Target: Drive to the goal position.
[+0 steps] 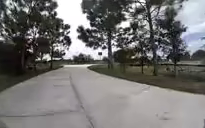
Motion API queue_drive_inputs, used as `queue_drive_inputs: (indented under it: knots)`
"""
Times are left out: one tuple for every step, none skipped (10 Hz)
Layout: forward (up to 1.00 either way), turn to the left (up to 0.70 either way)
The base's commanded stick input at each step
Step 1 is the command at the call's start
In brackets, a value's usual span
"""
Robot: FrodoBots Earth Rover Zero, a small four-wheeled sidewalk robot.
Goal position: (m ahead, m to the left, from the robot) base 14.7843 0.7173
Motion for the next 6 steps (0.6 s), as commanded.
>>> queue_drive_inputs:
  knots:
    - [0.85, 0.34]
    - [0.85, 0.34]
    - [0.85, 0.34]
    - [0.85, 0.34]
    - [0.85, 0.34]
    - [0.85, 0.34]
